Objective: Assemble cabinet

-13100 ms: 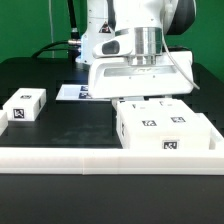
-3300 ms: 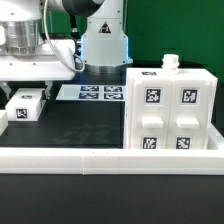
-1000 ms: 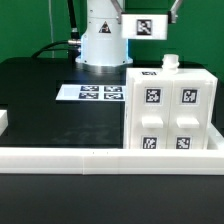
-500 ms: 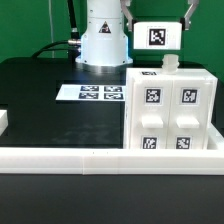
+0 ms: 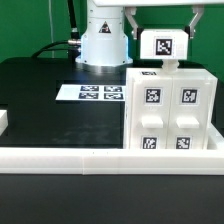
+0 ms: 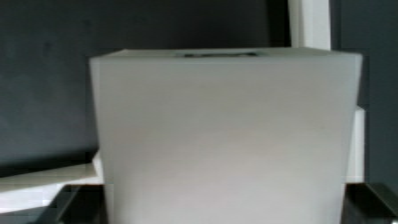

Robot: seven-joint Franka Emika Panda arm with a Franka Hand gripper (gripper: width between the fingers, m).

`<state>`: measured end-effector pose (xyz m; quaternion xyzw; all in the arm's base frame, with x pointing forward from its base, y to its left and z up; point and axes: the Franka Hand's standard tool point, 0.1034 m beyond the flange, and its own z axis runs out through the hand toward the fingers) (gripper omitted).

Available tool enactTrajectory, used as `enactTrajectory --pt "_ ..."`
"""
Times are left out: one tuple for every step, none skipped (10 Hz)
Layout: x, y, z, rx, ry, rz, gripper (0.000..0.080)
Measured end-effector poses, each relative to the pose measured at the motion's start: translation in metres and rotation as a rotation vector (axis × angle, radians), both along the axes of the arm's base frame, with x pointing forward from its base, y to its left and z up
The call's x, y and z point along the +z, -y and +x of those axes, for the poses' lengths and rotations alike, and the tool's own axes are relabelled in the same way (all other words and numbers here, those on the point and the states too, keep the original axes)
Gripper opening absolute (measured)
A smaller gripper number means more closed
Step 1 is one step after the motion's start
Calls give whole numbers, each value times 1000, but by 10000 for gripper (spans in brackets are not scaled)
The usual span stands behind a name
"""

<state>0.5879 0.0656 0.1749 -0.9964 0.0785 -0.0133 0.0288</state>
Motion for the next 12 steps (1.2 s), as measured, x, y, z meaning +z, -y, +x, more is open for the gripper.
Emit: enactTrajectory --pt "-1 -4 1 6 2 0 563" --pt "-2 -6 2 13 7 0 563" --pt "-8 -8 1 23 5 -1 563" --pt "-14 -13 1 30 7 -1 563" --pt "-17 -13 3 53 13 -2 563" --pt "-17 -11 4 88 17 -4 563" --pt "-17 -9 6 113 22 -4 563" --pt "-18 -9 9 116 49 -3 563" --pt "-17 -9 9 104 50 -2 563" --pt "-17 -9 9 92 50 -1 563" --pt "-17 -9 9 94 50 -2 563" --pt "-17 -10 9 67 48 0 563"
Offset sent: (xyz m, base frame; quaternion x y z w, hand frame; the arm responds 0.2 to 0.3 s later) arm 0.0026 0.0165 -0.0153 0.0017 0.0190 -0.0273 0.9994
